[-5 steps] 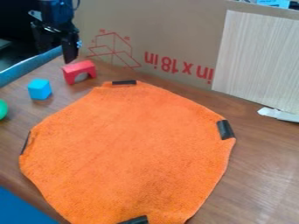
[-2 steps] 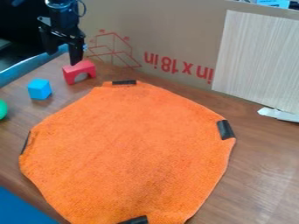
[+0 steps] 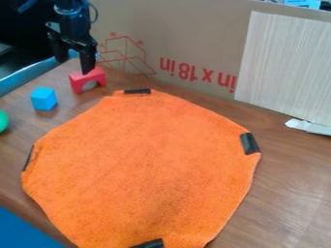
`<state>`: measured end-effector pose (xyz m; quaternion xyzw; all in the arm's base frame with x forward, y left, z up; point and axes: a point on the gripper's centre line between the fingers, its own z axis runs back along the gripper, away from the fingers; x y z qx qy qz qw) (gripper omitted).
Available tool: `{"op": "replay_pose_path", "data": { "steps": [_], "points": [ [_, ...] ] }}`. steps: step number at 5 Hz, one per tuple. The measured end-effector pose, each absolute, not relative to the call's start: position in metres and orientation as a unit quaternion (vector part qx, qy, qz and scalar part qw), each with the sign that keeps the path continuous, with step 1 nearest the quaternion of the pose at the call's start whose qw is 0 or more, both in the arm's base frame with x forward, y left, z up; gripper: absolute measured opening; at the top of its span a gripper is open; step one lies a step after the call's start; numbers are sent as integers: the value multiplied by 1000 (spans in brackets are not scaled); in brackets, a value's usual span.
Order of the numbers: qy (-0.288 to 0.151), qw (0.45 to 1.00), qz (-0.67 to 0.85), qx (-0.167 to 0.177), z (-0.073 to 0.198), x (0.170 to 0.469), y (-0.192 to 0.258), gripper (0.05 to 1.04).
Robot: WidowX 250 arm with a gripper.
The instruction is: Put the red object on the top left side of the cloth
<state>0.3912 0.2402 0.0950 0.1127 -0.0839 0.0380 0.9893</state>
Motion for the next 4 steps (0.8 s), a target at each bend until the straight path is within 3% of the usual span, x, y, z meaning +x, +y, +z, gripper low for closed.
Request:
{"op": "replay_pose_path", "data": {
  "steps": [4],
  "points": [
    [-87, 988, 50, 119, 82, 405, 249, 1001]
  ]
}}
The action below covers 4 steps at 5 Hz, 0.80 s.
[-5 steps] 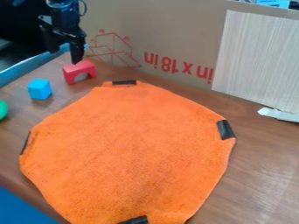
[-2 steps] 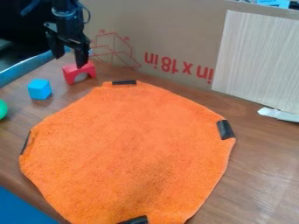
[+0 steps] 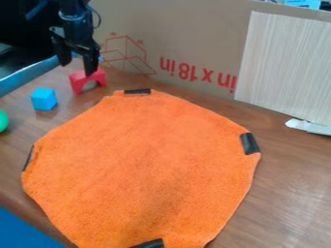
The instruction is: Put the red object on the top left side of the cloth
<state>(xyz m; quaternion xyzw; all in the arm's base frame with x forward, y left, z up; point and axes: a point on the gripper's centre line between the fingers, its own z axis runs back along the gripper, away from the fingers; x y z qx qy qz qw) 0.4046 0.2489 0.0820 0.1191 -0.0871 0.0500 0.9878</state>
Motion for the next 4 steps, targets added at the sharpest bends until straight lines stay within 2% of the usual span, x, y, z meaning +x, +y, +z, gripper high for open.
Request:
{"op": "replay_pose_path", "data": {
  "steps": [2, 4],
  "points": [
    [-87, 988, 50, 116, 79, 405, 248, 1001],
    [-94, 990, 36, 100, 79, 409, 242, 1001]
  ]
}}
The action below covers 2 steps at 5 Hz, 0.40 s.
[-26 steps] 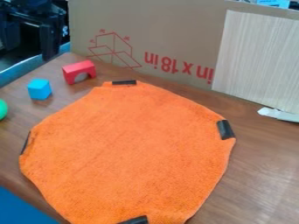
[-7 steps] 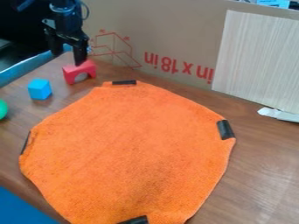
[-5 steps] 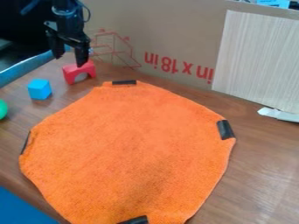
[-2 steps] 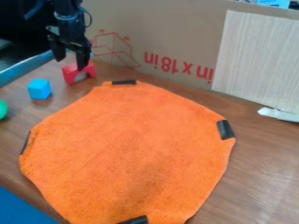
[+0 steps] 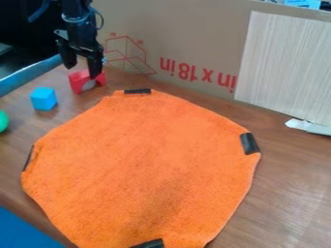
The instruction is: Put the red object on the top left side of the cloth
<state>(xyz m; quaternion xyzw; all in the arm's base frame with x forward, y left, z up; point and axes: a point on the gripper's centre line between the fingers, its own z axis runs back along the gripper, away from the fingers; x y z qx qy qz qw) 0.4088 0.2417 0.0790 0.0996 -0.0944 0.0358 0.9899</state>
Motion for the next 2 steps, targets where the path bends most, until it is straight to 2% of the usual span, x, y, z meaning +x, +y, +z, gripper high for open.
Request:
{"op": "replay_pose_path", "data": {
  "steps": [2],
  "points": [
    [-91, 991, 27, 97, 79, 408, 241, 1001]
  ]
}}
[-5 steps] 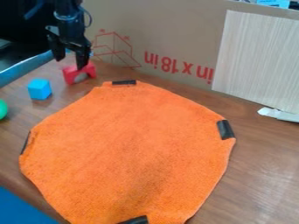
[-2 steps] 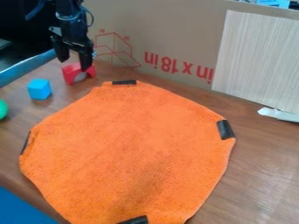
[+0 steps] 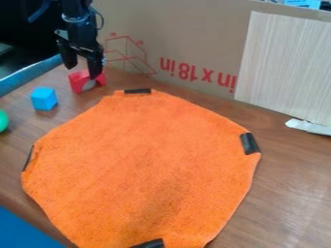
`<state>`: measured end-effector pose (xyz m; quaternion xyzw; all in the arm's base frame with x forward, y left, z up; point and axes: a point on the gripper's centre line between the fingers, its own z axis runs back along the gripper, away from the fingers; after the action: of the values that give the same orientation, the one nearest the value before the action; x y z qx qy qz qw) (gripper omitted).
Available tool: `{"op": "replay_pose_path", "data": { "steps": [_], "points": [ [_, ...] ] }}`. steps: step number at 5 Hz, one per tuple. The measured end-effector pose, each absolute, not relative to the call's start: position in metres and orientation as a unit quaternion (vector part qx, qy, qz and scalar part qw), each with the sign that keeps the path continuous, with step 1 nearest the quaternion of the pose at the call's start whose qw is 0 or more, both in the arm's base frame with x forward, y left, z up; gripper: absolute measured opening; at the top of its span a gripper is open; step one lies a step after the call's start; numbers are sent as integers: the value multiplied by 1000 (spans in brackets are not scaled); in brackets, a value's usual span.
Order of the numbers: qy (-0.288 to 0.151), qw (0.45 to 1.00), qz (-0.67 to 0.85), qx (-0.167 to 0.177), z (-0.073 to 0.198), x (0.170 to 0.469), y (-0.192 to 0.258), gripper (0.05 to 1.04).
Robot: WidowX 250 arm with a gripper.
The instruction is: Put the red object on the top left side of the cloth
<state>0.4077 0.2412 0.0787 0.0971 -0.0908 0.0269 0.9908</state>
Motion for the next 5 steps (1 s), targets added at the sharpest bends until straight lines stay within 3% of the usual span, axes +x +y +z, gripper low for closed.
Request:
{"op": "replay_pose_path", "data": {
  "steps": [3, 4, 5],
  "points": [
    [-63, 992, 28, 106, 63, 407, 247, 973],
    [-53, 991, 37, 118, 64, 408, 245, 683],
    [-56, 991, 28, 117, 61, 409, 236, 556]
  ]
}}
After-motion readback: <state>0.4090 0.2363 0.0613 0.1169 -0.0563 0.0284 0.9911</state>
